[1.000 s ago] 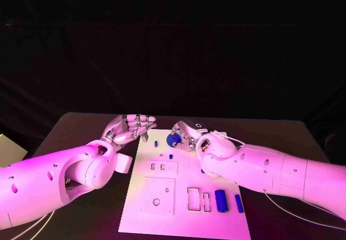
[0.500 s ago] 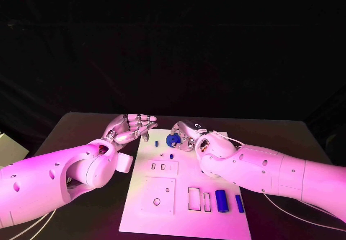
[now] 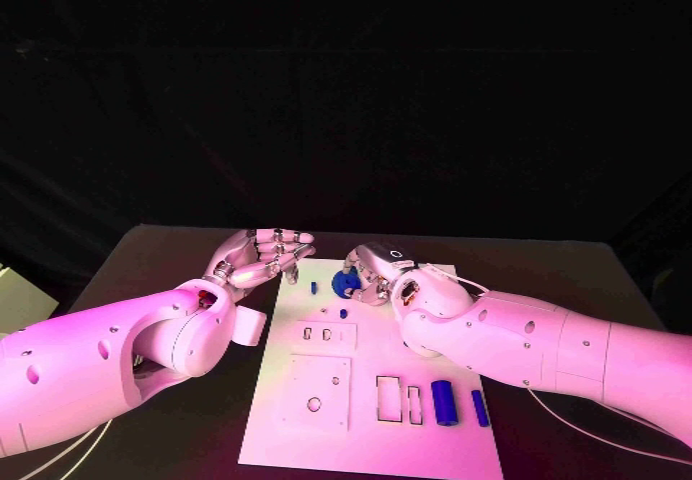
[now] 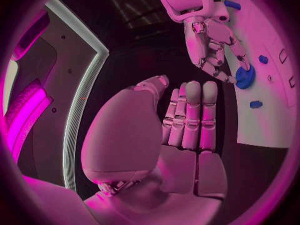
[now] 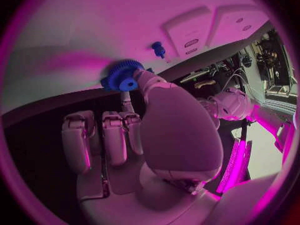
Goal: Assemble the parts on the task board
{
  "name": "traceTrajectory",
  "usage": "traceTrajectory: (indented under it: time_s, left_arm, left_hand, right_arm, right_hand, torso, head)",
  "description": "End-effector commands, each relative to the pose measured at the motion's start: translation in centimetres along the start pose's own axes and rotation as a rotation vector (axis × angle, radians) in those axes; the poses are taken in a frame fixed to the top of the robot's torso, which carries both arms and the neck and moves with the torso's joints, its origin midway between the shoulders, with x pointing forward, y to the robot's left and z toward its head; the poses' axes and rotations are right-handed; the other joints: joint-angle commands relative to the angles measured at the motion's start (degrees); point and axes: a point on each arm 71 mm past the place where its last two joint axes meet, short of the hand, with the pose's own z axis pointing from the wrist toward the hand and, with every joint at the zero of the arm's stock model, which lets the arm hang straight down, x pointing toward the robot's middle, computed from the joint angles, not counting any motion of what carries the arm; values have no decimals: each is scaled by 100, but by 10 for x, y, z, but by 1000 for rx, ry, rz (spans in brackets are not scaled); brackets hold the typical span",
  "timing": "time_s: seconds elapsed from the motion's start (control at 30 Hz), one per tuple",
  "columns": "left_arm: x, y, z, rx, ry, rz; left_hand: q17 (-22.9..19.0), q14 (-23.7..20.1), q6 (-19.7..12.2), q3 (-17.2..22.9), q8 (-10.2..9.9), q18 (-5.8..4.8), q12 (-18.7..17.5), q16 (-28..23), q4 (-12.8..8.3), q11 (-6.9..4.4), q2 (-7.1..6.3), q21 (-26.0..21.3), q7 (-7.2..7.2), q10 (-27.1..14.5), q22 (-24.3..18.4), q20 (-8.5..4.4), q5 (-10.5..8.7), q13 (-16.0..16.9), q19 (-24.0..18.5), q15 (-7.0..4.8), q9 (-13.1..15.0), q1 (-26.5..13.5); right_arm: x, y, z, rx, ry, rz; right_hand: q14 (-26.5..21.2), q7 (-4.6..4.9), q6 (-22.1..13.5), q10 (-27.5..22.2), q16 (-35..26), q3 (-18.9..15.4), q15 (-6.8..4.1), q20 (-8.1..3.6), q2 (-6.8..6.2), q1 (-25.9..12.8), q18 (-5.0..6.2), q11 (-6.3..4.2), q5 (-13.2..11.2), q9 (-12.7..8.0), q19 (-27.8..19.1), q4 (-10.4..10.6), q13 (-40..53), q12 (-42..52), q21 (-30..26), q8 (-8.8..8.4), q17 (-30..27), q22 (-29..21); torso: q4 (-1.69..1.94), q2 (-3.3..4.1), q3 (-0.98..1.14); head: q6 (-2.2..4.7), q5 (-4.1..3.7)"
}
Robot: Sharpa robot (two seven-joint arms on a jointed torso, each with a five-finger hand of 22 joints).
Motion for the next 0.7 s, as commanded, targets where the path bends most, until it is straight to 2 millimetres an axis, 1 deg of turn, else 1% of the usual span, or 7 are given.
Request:
traceTrajectory:
  time_s: [0.03, 0.27, 0.43, 0.5, 0.57, 0.6, 0.7]
  left_arm:
    - [2, -1, 0, 6, 16, -11]
    - [2, -1, 0, 5, 15, -10]
    - [1, -1, 0, 4, 14, -10]
    - [1, -1, 0, 4, 13, -9]
    - [1, -1, 0, 3, 13, -9]
    - [1, -1, 0, 1, 11, -8]
    - [1, -1, 0, -4, 8, -5]
  left_hand:
    - [-6, -26, -51, 29, 13, -55, -7, 17, 14, -11, 37, 21, 1, -40, 6, 0, -27, 6, 32, -2, 6, -11]
    - [-6, -26, -51, 29, 13, -55, -7, 17, 14, -11, 37, 21, 1, -40, 6, 0, -27, 6, 32, -2, 6, -11]
    - [-16, -30, -62, 42, 17, -53, -3, 33, 5, -9, 40, 36, 4, -52, 11, 1, -29, 11, 18, 0, 17, -11]
    - [-16, -30, -62, 42, 17, -53, -3, 33, 5, -9, 40, 36, 4, -52, 11, 1, -29, 11, 18, 0, 17, -11]
    - [-18, -31, -67, 41, 16, -53, -5, 35, 6, -6, 36, 39, 7, -59, 12, 2, -30, 11, 16, 1, 18, -15]
    - [-18, -31, -67, 41, 16, -53, -5, 35, 6, -6, 36, 39, 7, -59, 12, 2, -30, 11, 16, 1, 18, -15]
    - [-18, -31, -67, 41, 16, -53, -5, 35, 6, -6, 36, 39, 7, -59, 12, 2, -30, 11, 16, 1, 18, -15]
  right_arm:
    - [3, 0, -1, -8, 25, -15]
    - [3, 0, -2, -8, 14, -14]
    - [3, -1, -1, -6, 17, -10]
    - [3, -1, -1, -5, 25, -9]
    - [4, -1, -1, -3, 36, -9]
    - [5, -2, -1, -2, 45, -11]
    - [6, -3, -1, 1, 60, -15]
  right_hand:
    - [596, -78, 121, 606, 19, 28, 6, -27, -1, -62, -38, 16, -29, 7, 600, -6, 1509, 22, 26, -21, 1509, 1509]
    - [596, -63, 92, 606, 19, 29, 16, -17, -30, -120, -38, 30, -90, -3, 600, -1, 1509, 22, 26, -45, 1509, 1509]
    - [596, 70, -297, 569, 19, -75, 118, 63, -119, -302, -38, 144, -488, -107, 600, 35, 1473, -20, 26, -301, 1509, 1509]
    - [596, 150, -637, 453, 19, -511, 207, 158, -107, -421, -38, 222, -374, -209, 600, 149, 1360, -153, 26, -560, 1509, 1509]
    - [596, 167, -646, 446, 19, -832, 221, 178, -35, -411, -38, 232, -344, -232, 600, 219, 1354, -160, 26, -602, 1509, 1509]
    - [596, 182, -666, 422, 19, -1187, 241, 193, 21, -550, -38, 259, -278, -256, 600, 252, 1331, -187, 26, -645, 1509, 1509]
    - [596, 191, -622, 423, 19, -1396, 247, 204, 20, -576, -38, 265, -295, -264, 600, 261, 1333, -185, 26, -649, 1509, 1509]
  torso:
    - [-1, 0, 1]
    - [-1, 1, 1]
    - [-1, 4, 2]
    - [-2, 2, 1]
    - [-3, -1, -1]
    - [-3, 0, -2]
    - [-2, 1, 0]
  head:
    - [-4, 9]
    - [0, 20]
    - [-2, 15]
    - [-3, 16]
    - [-9, 20]
    - [-9, 18]
    - [-11, 17]
